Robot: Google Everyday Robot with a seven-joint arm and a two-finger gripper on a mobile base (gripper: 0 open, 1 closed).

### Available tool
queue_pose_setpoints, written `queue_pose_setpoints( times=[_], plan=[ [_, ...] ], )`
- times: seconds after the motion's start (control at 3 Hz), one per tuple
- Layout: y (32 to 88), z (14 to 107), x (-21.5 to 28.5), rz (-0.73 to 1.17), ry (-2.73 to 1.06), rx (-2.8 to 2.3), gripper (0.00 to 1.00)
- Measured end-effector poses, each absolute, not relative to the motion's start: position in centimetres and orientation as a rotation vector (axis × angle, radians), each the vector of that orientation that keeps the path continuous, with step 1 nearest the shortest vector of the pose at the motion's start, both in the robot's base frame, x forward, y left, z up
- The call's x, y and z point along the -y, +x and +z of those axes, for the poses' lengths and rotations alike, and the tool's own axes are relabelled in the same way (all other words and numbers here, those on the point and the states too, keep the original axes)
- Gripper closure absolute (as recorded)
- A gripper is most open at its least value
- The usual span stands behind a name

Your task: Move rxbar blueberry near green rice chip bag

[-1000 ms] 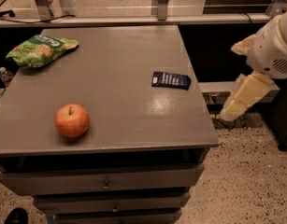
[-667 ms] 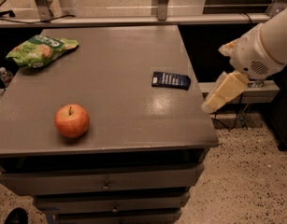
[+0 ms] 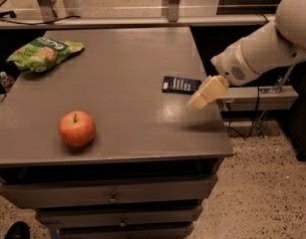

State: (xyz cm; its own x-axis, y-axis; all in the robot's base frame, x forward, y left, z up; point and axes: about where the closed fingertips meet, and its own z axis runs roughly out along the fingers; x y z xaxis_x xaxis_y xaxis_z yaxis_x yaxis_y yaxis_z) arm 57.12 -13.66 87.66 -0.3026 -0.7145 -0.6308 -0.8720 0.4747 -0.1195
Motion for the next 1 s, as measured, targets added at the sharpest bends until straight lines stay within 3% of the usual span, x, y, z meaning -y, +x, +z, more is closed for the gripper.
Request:
queue_pose_setpoints(
  times=[0.67, 1.0],
  plan=[
    [60.8, 83.9, 11.6, 0.419, -1.232, -2.143, 0.00],
    [61.7, 82.7, 10.7, 0.450, -1.211, -2.160, 0.17]
  ],
)
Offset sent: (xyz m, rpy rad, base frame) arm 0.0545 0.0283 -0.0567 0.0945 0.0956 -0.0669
